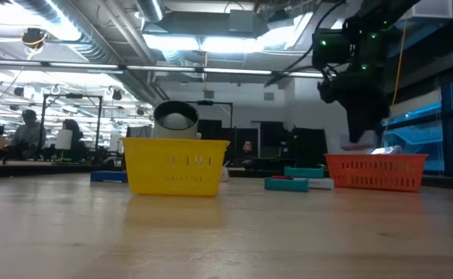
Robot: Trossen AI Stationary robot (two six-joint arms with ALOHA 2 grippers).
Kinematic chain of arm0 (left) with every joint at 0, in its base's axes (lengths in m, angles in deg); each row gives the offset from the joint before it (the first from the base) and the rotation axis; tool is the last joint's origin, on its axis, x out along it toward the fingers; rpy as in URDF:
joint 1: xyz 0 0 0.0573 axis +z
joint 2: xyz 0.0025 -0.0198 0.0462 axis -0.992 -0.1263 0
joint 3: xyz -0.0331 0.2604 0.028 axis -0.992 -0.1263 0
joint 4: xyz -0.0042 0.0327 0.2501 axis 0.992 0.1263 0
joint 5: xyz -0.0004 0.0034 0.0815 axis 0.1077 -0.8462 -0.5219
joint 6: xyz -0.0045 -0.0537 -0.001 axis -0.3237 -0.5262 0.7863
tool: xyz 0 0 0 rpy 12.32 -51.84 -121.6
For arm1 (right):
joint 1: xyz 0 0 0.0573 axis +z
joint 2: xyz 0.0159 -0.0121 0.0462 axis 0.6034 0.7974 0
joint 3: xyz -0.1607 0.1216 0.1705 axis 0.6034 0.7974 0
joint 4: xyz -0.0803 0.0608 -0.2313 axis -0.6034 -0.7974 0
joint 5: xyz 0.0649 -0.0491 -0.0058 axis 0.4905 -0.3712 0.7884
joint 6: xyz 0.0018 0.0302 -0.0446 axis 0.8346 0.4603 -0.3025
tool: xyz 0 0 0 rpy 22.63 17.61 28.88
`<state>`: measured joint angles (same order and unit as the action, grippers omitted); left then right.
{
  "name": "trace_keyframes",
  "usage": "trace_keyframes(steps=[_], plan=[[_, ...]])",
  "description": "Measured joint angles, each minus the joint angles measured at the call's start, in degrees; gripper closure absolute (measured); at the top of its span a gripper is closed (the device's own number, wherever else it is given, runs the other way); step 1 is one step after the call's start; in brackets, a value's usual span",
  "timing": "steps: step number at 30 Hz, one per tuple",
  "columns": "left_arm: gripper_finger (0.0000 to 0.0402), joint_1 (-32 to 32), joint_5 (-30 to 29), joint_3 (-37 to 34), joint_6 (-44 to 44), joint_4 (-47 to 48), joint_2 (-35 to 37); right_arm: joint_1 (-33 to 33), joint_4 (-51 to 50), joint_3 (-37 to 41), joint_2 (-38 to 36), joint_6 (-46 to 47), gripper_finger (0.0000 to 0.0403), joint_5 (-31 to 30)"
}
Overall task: Pick & Place Office items
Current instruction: Put the blue charger adapter into the orange basket, then put the pink charger adapter into the orange basket
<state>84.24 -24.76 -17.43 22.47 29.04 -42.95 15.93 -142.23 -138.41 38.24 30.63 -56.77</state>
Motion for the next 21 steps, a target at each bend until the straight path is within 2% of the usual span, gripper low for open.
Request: trace_keyframes(steps=[5,11,17,21], plan=[[0.0327,0.0,-0.02,0.0,-0.17,0.0,0.0,0.59,1.21,2.01,0.06,2.07,0.0155,1.84],[0.0327,0.0,-0.03,-0.02,-0.17,-0.02,-0.11,0.66,4.19,0.46,0.06,4.24,0.0124,1.37],[0.0327,0.0,-0.11,-0.02,-0.17,-0.05,-0.47,2.77,5.19,-2.81,0.06,1.17,0.0116,-0.36],[0.0327,0.0,-0.26,-0.02,-0.17,-0.24,-0.98,6.14,11.4,-3.97,0.06,-2.77,0.0117,-0.69]])
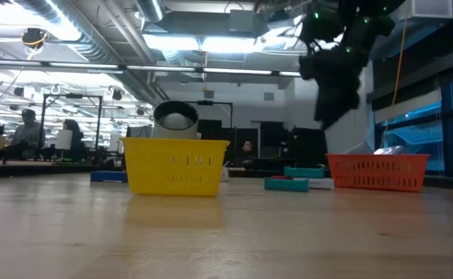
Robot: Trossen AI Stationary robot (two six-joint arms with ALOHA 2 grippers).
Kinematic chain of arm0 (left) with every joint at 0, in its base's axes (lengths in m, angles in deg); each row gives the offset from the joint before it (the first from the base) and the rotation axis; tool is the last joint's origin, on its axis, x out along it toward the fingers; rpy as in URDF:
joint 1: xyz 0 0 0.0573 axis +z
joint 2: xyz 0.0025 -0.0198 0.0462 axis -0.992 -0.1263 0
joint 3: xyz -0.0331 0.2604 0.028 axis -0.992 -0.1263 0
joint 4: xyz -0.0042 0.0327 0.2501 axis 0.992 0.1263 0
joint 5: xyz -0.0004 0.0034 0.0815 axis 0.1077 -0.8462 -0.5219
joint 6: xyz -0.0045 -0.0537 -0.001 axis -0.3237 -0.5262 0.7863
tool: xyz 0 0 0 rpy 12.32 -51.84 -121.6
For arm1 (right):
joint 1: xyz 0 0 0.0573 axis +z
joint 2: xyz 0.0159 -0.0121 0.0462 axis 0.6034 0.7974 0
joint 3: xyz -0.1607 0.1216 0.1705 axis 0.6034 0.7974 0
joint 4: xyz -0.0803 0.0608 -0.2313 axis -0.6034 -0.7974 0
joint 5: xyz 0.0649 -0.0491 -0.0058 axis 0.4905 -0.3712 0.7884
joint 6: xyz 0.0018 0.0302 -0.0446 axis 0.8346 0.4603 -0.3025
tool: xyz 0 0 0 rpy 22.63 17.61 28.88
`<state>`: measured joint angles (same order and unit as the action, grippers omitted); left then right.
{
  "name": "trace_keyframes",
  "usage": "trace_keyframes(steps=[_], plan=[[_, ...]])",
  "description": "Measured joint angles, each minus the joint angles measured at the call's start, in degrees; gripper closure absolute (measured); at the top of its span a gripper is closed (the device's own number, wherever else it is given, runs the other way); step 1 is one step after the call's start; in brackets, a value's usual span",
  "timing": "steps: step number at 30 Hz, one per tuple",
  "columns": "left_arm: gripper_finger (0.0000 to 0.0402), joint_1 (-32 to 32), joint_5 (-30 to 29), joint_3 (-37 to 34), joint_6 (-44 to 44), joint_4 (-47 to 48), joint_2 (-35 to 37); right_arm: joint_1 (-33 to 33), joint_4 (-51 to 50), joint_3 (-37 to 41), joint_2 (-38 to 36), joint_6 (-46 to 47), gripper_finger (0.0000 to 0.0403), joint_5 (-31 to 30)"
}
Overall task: Pick & Place Office items
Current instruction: Put the pink charger adapter into the orange basket
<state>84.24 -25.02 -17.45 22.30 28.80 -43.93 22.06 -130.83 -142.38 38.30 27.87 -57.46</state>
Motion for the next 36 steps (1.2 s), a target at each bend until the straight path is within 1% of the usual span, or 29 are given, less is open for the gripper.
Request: trace_keyframes(steps=[3,6,8,10,13,15,17,19,21,25,26,29,31,33,34,36], plan=[[0.0327,0.0,-1.16,0.0,-0.02,0.1,-0.48,2.96,6.43,-0.09,0.81,-1.87,0.0117,0.43],[0.0327,0.32,-5.34,0.0,-0.02,1.52,-1.13,5.44,10.39,-0.09,2.29,-2.12,0.0117,0.6],[0.0327,1.79,-8.04,0.0,-0.01,3.04,-2.09,6.48,11.66,-0.09,2.84,0.16,0.0117,0.47],[0.0327,4.58,-8.11,0.0,-0.03,4.36,-3.64,6.99,13.22,-0.09,2.93,5.78,0.0117,-0.07],[0.0327,9.83,-4.64,0.0,-0.07,9.94,-7.08,7.69,15.21,-0.05,2.2,11.73,0.0117,-0.18],[0.0327,12.66,-1.96,0.0,-0.03,15.24,-9.36,8.4,19.39,-0.04,1.01,14.68,0.0117,-0.73],[0.0327,14.48,2.18,-0.07,0.09,18.38,-11.05,9.26,23.02,-0.04,-0.29,16.85,0.0117,-1.48],[0.0327,15.43,7.42,-0.07,0.31,18.77,-11.85,9.92,26.25,-0.09,-1.3,18.62,0.0118,-2.99],[0.0327,15.43,10.09,-0.07,0.86,16.92,-12.13,10.36,27.34,-0.09,-2.48,19.02,0.0118,-5.13],[0.0327,11.16,10.95,-0.07,1.24,12.11,-12.27,11.18,27.47,-0.09,-4.43,19.61,0.0118,-9.04],[0.0327,10.27,10.37,-0.07,1.25,11.81,-12.29,11.44,27.74,-0.09,-4.78,19.77,0.0118,-9.52],[0.0327,8.79,1.06,-2.1,0.7,11.76,-12.18,12.55,29.16,-0.09,-5.76,20.16,0.0118,-10.57],[0.0327,7.43,-2.9,-5.41,0.57,11.36,-11.88,13.63,29.32,-0.09,-6.18,20.62,0.0118,-11.45],[0.0327,5.89,-4.32,-9.08,0.5,9.81,-11.68,14.86,29.59,-0.09,-6.31,20.75,0.0118,-12.26],[0.0327,5.24,-6.26,-11.12,0.48,9.04,-11.82,15.54,29.44,-0.07,-6.43,20.76,0.0118,-12.69],[0.0327,4.11,-12.05,-15.26,0.69,7.19,-13.07,16.98,29.54,-0.07,-6.56,21.08,0.0118,-13.9]])
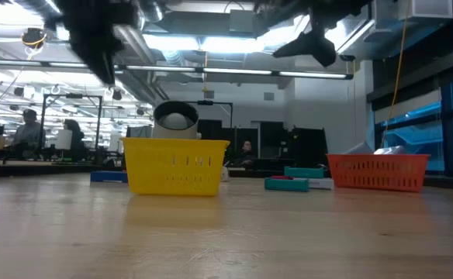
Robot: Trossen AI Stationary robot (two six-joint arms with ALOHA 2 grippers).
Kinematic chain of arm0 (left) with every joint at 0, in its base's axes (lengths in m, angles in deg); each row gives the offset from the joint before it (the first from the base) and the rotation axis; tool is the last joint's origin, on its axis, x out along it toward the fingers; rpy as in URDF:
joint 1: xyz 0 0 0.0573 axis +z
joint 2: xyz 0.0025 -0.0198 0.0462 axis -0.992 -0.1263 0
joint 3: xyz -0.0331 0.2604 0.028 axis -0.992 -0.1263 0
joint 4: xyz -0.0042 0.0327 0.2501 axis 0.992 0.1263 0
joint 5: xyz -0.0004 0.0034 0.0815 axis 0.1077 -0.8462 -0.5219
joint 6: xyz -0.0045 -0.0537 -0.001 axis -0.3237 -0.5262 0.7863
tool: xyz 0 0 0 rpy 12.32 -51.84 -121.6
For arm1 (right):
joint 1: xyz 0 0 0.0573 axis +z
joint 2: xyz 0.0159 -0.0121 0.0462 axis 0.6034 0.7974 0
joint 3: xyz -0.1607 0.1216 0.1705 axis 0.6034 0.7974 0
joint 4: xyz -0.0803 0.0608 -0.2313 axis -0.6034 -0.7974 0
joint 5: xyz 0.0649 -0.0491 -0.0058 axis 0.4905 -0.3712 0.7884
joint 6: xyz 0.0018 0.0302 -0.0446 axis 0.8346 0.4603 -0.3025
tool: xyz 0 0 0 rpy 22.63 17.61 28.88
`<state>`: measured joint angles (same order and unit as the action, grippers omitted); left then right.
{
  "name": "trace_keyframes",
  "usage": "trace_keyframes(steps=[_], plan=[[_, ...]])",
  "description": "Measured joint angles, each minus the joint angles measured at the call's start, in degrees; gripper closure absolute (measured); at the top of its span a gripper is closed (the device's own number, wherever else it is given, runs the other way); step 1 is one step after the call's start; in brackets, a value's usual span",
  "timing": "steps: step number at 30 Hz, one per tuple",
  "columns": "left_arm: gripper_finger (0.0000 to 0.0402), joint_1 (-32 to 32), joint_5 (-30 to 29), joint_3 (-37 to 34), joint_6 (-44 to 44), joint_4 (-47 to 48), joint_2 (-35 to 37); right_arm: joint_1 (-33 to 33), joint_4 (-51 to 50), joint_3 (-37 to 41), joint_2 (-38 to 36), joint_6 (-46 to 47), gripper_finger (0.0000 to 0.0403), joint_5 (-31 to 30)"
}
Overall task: Pick & Place Office items
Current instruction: Put the pink charger adapter into the orange basket
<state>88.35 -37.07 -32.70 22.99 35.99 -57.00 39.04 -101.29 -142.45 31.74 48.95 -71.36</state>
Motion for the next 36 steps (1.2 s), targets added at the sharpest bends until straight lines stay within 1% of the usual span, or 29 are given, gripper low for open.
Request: trace_keyframes(steps=[2,6,12,14,17,21,23,27,29,31,33,36], plan=[[0.0327,-0.34,-2.75,-3.93,0.6,-5.83,-1.09,1.26,-0.03,0.0,-0.02,1.0,0.0118,-1.51],[0.0327,0.46,-4.4,-10.04,1.11,-21.26,-4.49,3.41,-0.03,0.0,-0.02,2.0,0.0118,-4.13],[0.0328,3.8,-15.34,-10.84,3.42,-38.53,-13.77,5.46,0.02,0.0,-0.02,3.75,0.0118,-8.18],[0.0333,5.05,-17.78,-10.82,3.98,-42.21,-16.83,5.92,0.36,0.0,-0.02,3.71,0.0118,-9.59],[0.0353,6.17,-20.25,-10.83,4.32,-43.85,-20.15,6.32,0.4,0.0,-0.02,3.11,0.0118,-11.21],[0.0388,6.63,-19.33,-10.82,4.15,-49.19,-21.81,6.46,0.43,0.0,-0.28,2.66,0.0118,-13.4],[0.0397,6.85,-18.58,-10.83,3.81,-50.74,-22.05,6.43,0.43,0.0,-0.33,2.65,0.0118,-14.39],[0.0398,7.81,-16.83,-10.84,3.15,-51.15,-22.28,6.43,0.66,0.0,-0.72,2.4,0.0118,-15.84],[0.0398,9.37,-14.72,-10.84,2.56,-51.11,-22.39,6.43,0.76,0.02,-0.88,1.44,0.0118,-15.92],[0.0398,10.82,-14.25,-10.82,2.33,-50.29,-22.48,6.43,1.03,0.01,-1.02,0.81,0.0118,-16.02],[0.0398,12.25,-14.44,-10.82,2.48,-48.76,-23.53,6.43,1.0,0.02,-1.03,0.4,0.0118,-16.36],[0.0398,13.94,-12.59,-10.82,2.3,-48.45,-25.19,6.43,1.5,0.02,-1.03,-0.14,0.0118,-16.4]])
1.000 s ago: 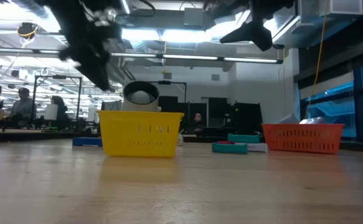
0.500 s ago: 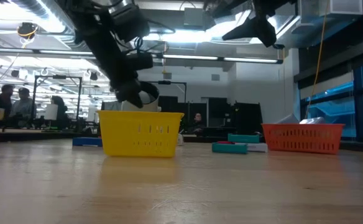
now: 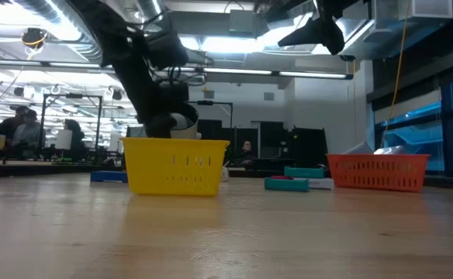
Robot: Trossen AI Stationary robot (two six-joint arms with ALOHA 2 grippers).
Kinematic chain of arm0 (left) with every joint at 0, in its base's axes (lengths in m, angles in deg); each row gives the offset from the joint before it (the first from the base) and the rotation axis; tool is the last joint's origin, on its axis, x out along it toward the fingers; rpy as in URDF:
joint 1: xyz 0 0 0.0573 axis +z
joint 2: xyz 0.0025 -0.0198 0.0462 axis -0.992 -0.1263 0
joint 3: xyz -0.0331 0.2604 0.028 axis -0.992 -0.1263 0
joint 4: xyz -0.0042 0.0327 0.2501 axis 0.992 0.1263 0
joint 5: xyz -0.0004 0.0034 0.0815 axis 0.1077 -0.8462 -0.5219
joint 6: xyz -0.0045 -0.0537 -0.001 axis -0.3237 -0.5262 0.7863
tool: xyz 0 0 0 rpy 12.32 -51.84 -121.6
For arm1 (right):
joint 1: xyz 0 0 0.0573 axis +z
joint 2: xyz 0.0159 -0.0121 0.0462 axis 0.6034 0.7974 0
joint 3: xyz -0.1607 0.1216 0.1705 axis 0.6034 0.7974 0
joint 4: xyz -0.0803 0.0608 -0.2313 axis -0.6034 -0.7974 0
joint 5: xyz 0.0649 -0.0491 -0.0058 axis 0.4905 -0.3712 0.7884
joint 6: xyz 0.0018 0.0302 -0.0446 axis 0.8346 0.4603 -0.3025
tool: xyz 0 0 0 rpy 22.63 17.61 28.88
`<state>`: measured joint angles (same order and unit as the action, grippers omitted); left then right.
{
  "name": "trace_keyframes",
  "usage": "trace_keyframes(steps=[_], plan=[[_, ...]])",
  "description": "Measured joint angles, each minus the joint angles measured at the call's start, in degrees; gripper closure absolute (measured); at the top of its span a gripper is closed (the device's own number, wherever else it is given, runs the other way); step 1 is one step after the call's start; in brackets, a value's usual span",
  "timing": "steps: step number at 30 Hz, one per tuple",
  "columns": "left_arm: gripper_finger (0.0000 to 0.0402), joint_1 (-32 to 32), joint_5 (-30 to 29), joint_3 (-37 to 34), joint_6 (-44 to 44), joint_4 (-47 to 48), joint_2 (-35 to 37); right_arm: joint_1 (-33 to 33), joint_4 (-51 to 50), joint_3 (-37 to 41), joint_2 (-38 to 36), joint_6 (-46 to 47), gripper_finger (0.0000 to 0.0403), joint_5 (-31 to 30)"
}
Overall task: Pick & Place Office items
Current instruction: Put the pink charger adapter into the orange basket
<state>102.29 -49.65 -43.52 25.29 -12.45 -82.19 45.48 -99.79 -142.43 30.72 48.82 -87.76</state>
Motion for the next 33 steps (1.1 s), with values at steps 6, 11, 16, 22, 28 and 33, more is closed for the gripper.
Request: trace_keyframes(steps=[6,11,16,22,28,33], plan=[[0.0398,0.22,-0.98,0.0,0.43,-2.45,-3.09,0.03,0.17,0.0,0.0,-0.22,0.0118,0.02],[0.0398,-0.49,-2.29,0.0,0.85,-2.51,-5.4,0.58,0.18,0.0,0.0,-0.42,0.0118,0.02],[0.0398,-0.48,-2.29,0.0,0.9,-5.19,-6.94,1.2,0.17,0.0,0.0,-0.63,0.0118,0.02],[0.0398,-0.35,-2.65,0.0,1.07,-6.06,-7.68,1.29,0.17,0.0,0.0,-0.61,0.0118,0.07],[0.0399,-0.24,-2.38,0.0,1.09,-6.92,-7.76,1.29,0.17,0.0,0.0,-0.59,0.0118,0.07],[0.0399,0.69,-2.12,0.0,1.11,-6.91,-7.76,1.29,0.17,0.0,0.0,-0.36,0.0118,0.24]])
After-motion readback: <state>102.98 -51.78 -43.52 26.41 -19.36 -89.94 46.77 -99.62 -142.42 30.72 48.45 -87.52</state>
